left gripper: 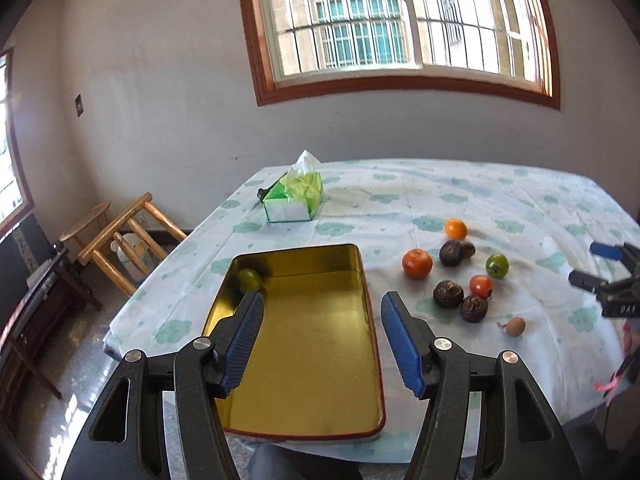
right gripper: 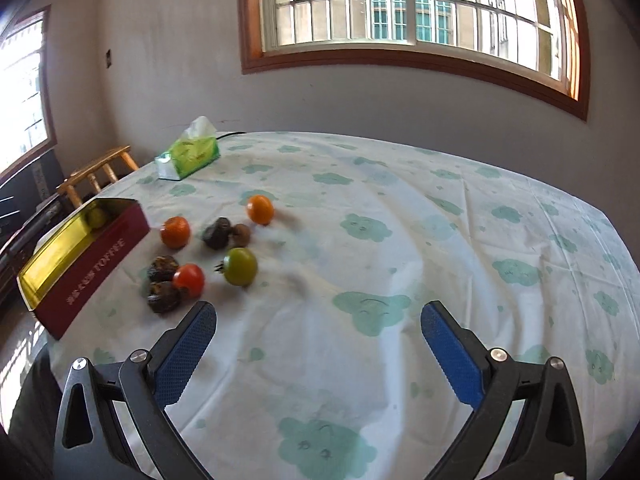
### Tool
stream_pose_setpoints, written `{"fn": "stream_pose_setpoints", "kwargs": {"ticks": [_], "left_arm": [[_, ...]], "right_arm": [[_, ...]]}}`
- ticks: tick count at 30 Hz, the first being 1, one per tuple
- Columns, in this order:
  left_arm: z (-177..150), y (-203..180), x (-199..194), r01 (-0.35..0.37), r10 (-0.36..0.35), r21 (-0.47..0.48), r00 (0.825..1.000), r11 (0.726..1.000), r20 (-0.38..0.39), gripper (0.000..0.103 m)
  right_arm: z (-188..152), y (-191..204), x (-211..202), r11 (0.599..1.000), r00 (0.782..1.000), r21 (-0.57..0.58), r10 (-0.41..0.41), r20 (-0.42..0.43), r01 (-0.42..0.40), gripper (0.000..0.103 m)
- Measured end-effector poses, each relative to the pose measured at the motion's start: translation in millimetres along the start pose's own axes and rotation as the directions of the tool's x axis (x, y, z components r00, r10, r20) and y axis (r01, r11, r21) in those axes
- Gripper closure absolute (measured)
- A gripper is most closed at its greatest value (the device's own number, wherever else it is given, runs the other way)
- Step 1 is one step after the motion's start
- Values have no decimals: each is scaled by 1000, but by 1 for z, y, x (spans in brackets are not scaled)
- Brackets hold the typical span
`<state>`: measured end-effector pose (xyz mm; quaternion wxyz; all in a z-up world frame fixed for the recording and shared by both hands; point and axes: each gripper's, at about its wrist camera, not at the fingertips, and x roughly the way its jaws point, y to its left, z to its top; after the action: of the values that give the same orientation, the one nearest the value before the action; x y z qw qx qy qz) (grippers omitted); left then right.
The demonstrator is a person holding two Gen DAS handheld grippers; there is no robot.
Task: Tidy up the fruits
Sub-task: 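Grasp the small brown round fruit with the right gripper, then lower the brown fruit into the tin and open the right gripper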
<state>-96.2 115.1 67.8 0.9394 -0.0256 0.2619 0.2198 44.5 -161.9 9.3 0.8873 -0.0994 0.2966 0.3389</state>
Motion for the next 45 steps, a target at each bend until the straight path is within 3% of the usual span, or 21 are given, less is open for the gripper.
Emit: {"fn": "stream_pose_setpoints", "kwargs": {"ticks": [1, 2, 3, 5, 10, 13, 15, 17, 20, 23, 25, 29, 33, 38, 45], "left_arm": [[-12, 4, -10, 11, -8, -47, 999, 999, 52, 38], [-23, 6, -18, 9, -2, -78, 996, 997, 84, 32], [-35, 8, -23, -6, 15, -93, 996, 996, 88, 29], [-56, 11, -27, -25, 33, -97, 996, 995, 79, 23], [-110, 26, -29, -87, 90, -123, 996, 989, 20, 17], [-132, 32, -23, -124, 122, -99, 992, 987, -19, 17], [-143, 33, -16, -149, 146, -69, 988, 986, -54, 17], [-148, 36, -10, -143, 136, -88, 987, 986, -84, 17], [-153, 36, -9, -148, 140, -96, 986, 984, -90, 17], [-154, 33, -11, -149, 143, -81, 987, 986, -70, 17], [-153, 31, -12, -150, 146, -71, 988, 986, -57, 10], [-152, 31, -12, -139, 135, -74, 990, 988, -50, 6], [-154, 37, -10, -150, 144, -91, 987, 985, -64, 4], [-157, 40, -9, -173, 166, -94, 983, 981, -74, 3], [-160, 50, -10, -158, 149, -131, 986, 979, -75, 3]], "right_arm": [[-3, 12, 1, 999, 999, -12, 36, -15, -36, 5], [-5, 21, 4, 998, 997, -20, 62, -36, -63, 15], [-8, 31, 8, 996, 995, -31, 85, -57, -87, 28], [-12, 45, 18, 991, 989, -56, 112, -99, -118, 39], [-15, 66, 38, 981, 971, -83, 159, -176, -176, 39], [-17, 76, 51, 978, 965, -116, 142, -221, -171, 43], [-18, 80, 61, 978, 960, -132, 123, -252, -160, 57], [-19, 79, 70, 981, 953, -125, 108, -284, -148, 62], [-16, 77, 70, 984, 952, -114, 98, -290, -136, 79], [-1, 82, 57, 980, 954, -72, 159, -256, -183, 79], [16, 100, 49, 970, 952, -94, 200, -231, -226, 79], [55, 149, 48, 924, 925, -152, 316, -209, -350, 79], [84, 202, 77, 875, 890, -210, 387, -240, -437, 79], [94, 255, 130, 851, 864, -252, 365, -345, -461, 79], [101, 292, 178, 856, 855, -269, 312, -414, -442, 79]]}}
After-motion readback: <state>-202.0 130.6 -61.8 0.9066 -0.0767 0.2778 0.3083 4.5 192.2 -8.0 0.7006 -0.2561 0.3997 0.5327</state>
